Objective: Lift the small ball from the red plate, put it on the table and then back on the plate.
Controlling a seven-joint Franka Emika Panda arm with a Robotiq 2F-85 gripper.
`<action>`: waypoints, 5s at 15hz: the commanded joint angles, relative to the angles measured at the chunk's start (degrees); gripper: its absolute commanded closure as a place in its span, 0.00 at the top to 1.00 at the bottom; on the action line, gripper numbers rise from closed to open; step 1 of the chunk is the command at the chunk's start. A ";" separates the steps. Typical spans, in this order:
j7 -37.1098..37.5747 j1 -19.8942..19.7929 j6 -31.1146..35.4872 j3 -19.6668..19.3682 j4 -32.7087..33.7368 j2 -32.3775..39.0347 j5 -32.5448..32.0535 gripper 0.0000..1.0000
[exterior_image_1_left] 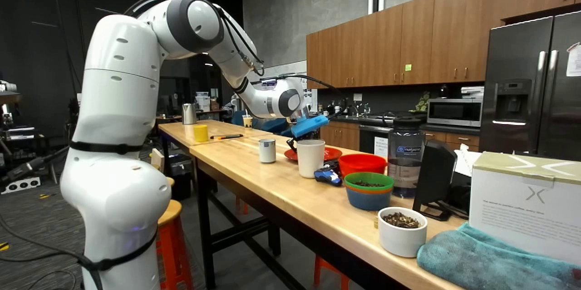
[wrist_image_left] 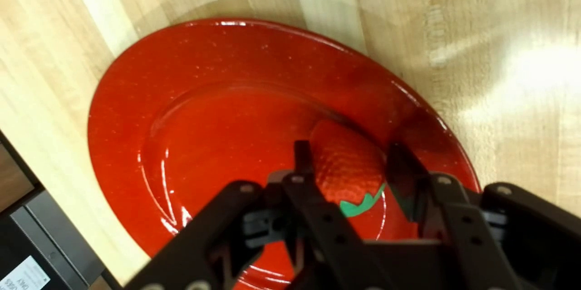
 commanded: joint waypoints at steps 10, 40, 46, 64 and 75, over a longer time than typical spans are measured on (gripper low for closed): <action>-0.64 -1.08 -1.88 1.59 2.48 -1.03 5.18 0.19; -4.99 2.63 -21.82 -2.37 -5.47 -27.98 3.75 0.19; -4.87 3.01 -20.36 -5.90 -21.65 -36.23 4.28 0.19; -5.46 1.75 -13.72 -15.59 -40.50 -48.31 1.67 0.19; 2.38 13.48 14.47 -12.95 -44.53 -31.55 10.45 0.19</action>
